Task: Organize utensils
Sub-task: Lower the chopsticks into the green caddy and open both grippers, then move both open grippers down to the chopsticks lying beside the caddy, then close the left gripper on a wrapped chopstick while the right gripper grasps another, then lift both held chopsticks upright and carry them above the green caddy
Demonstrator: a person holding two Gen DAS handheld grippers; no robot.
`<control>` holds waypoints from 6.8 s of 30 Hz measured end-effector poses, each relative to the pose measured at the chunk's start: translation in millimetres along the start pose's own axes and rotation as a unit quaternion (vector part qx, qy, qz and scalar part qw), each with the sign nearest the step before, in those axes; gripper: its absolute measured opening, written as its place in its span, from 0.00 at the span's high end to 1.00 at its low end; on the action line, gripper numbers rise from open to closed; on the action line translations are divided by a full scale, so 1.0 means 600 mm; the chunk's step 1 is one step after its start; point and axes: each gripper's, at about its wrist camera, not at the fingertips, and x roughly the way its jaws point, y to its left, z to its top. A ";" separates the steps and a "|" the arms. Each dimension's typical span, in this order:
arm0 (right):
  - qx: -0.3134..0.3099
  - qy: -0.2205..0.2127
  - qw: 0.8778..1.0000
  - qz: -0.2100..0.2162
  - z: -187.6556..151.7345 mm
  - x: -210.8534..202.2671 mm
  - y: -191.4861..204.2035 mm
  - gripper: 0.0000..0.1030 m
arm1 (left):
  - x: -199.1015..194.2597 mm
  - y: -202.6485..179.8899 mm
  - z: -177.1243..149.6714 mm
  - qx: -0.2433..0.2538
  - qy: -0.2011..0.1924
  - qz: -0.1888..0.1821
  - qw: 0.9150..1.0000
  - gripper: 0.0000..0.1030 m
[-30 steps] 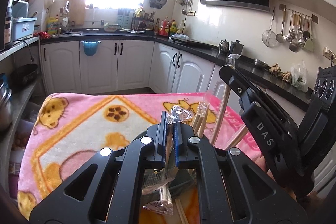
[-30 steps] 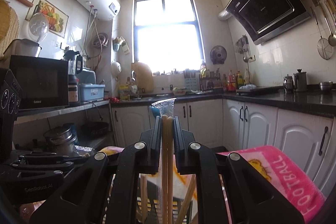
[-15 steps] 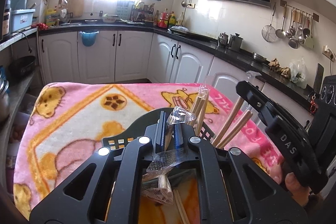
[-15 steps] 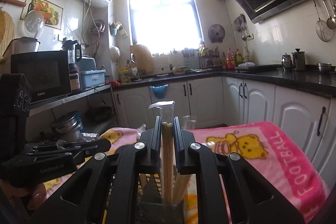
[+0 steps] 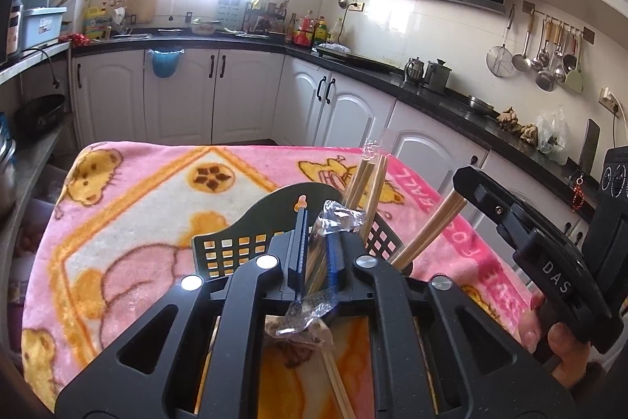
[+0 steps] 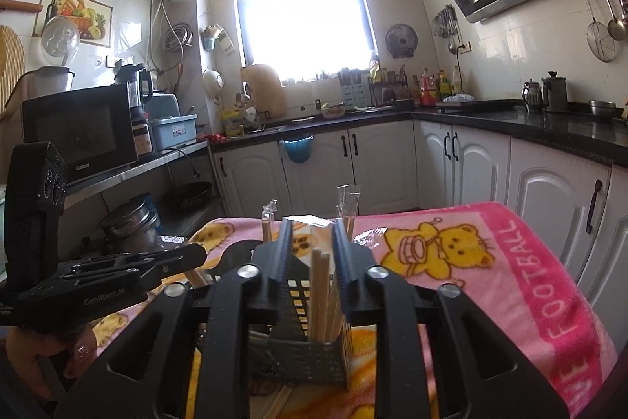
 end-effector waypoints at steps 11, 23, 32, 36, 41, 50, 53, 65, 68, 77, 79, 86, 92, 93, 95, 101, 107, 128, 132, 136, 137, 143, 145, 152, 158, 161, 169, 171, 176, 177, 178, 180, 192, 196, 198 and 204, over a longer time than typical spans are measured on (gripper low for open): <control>0.003 0.010 1.000 -0.010 0.004 -0.025 0.001 0.67 | -0.026 -0.008 -0.001 0.002 -0.006 -0.003 1.000 0.65; 0.009 0.028 0.999 -0.023 -0.001 -0.063 -0.009 0.58 | -0.060 -0.022 -0.003 0.002 -0.013 -0.012 1.000 0.42; 0.012 0.038 0.999 -0.029 -0.008 -0.094 -0.014 0.53 | -0.084 -0.038 -0.012 0.014 -0.019 -0.021 1.000 0.22; 0.008 0.043 0.999 -0.030 -0.013 -0.103 -0.014 0.51 | -0.086 -0.044 -0.022 0.021 -0.016 -0.020 0.999 0.16; 0.004 0.052 0.998 -0.031 -0.023 -0.112 -0.011 0.47 | -0.087 -0.045 -0.038 0.022 -0.008 -0.019 1.000 0.11; -0.005 0.079 0.996 -0.036 -0.050 -0.118 -0.010 0.44 | -0.085 -0.039 -0.060 0.019 0.008 -0.017 1.000 0.10; -0.006 0.087 0.995 -0.039 -0.058 -0.120 -0.012 0.44 | -0.082 -0.038 -0.069 0.017 0.014 -0.016 1.000 0.10; -0.006 0.122 0.992 -0.046 -0.095 -0.118 -0.025 0.44 | -0.058 -0.042 -0.108 0.011 0.049 -0.020 0.999 0.10; -0.005 0.132 0.990 -0.049 -0.105 -0.115 -0.030 0.44 | -0.048 -0.044 -0.118 0.010 0.060 -0.023 0.998 0.10; -0.001 0.163 0.985 -0.061 -0.139 -0.113 -0.049 0.44 | -0.012 -0.044 -0.150 0.005 0.096 -0.022 0.995 0.10; 0.001 0.169 0.983 -0.065 -0.146 -0.112 -0.053 0.44 | -0.004 -0.045 -0.155 0.005 0.101 -0.021 0.995 0.10; 0.011 0.188 0.979 -0.076 -0.165 -0.111 -0.075 0.44 | 0.029 -0.044 -0.172 0.003 0.123 -0.017 0.992 0.10; 0.025 0.204 0.975 -0.086 -0.181 -0.108 -0.099 0.44 | 0.061 -0.044 -0.184 -0.005 0.142 -0.013 0.990 0.11; 0.028 0.208 0.974 -0.089 -0.184 -0.107 -0.103 0.44 | 0.066 -0.044 -0.185 -0.006 0.144 -0.012 0.989 0.11; 0.031 0.214 0.972 -0.089 -0.188 -0.106 -0.110 0.44 | 0.075 -0.045 -0.188 -0.007 0.148 -0.010 0.989 0.12; 0.042 0.233 0.967 -0.095 -0.205 -0.103 -0.126 0.44 | 0.106 -0.050 -0.196 -0.004 0.161 0.002 0.987 0.21; 0.072 0.250 0.961 -0.096 -0.218 -0.102 -0.149 0.44 | 0.136 -0.055 -0.199 0.001 0.172 0.017 0.985 0.29; 0.049 0.318 0.941 -0.108 -0.259 -0.068 -0.132 0.69 | 0.171 -0.027 -0.208 -0.016 0.191 0.060 0.980 0.80; 0.040 0.323 0.940 -0.103 -0.261 -0.068 -0.123 0.90 | 0.163 -0.009 -0.206 -0.030 0.193 0.051 0.979 0.87; 0.052 0.315 0.944 -0.084 -0.257 -0.071 -0.115 0.94 | 0.158 0.000 -0.206 -0.040 0.194 0.042 0.979 0.90; 0.056 0.311 0.946 -0.076 -0.254 -0.072 -0.113 0.94 | 0.155 0.002 -0.205 -0.044 0.194 0.038 0.979 0.91; 0.069 0.280 0.957 -0.035 -0.227 -0.080 -0.093 0.95 | 0.117 0.024 -0.202 -0.061 0.175 0.010 0.983 0.96; 0.069 0.267 0.961 -0.025 -0.215 -0.082 -0.086 0.95 | 0.101 0.029 -0.194 -0.064 0.167 0.003 0.984 0.96; 0.061 0.234 0.970 -0.007 -0.174 -0.089 -0.062 0.95 | 0.039 0.031 -0.166 -0.074 0.131 -0.015 0.988 0.97; 0.049 0.205 0.977 0.007 -0.140 -0.096 -0.039 0.96 | -0.008 0.032 -0.139 -0.086 0.091 -0.028 0.992 0.97; 0.038 0.191 0.981 0.014 -0.121 -0.099 -0.024 0.96 | -0.028 0.033 -0.125 -0.090 0.070 -0.031 0.993 0.97; 0.007 0.141 0.989 0.039 -0.054 -0.114 0.018 0.97 | -0.086 0.030 -0.073 -0.085 0.011 -0.039 0.996 0.97; -0.005 0.125 0.991 0.044 -0.033 -0.117 0.028 0.98 | -0.100 0.026 -0.059 -0.082 -0.003 -0.045 0.996 0.97; -0.024 0.092 0.994 0.049 0.009 -0.126 0.046 0.98 | -0.129 0.015 -0.027 -0.068 -0.030 -0.054 0.996 0.97; -0.027 0.086 0.995 0.050 0.017 -0.128 0.048 0.98 | -0.132 0.015 -0.023 -0.066 -0.032 -0.058 0.996 0.97; -0.028 0.081 0.995 0.050 0.022 -0.129 0.049 0.98 | -0.139 0.012 -0.015 -0.065 -0.037 -0.062 0.995 0.97; -0.033 0.069 0.996 0.051 0.038 -0.131 0.052 0.98 | -0.151 0.013 -0.007 -0.061 -0.046 -0.065 0.995 0.97; -0.049 0.015 0.996 0.068 0.108 -0.138 0.071 0.98 | -0.215 0.017 0.058 -0.042 -0.106 -0.054 0.992 0.97; -0.047 0.005 0.996 0.071 0.126 -0.134 0.073 0.98 | -0.231 0.022 0.081 -0.038 -0.125 -0.049 0.990 0.97; -0.046 -0.002 0.996 0.073 0.137 -0.132 0.072 0.98 | -0.236 0.026 0.092 -0.034 -0.134 -0.044 0.989 0.97; -0.054 -0.024 0.996 0.069 0.171 -0.127 0.075 0.98 | -0.259 0.029 0.133 -0.021 -0.163 -0.031 0.986 0.97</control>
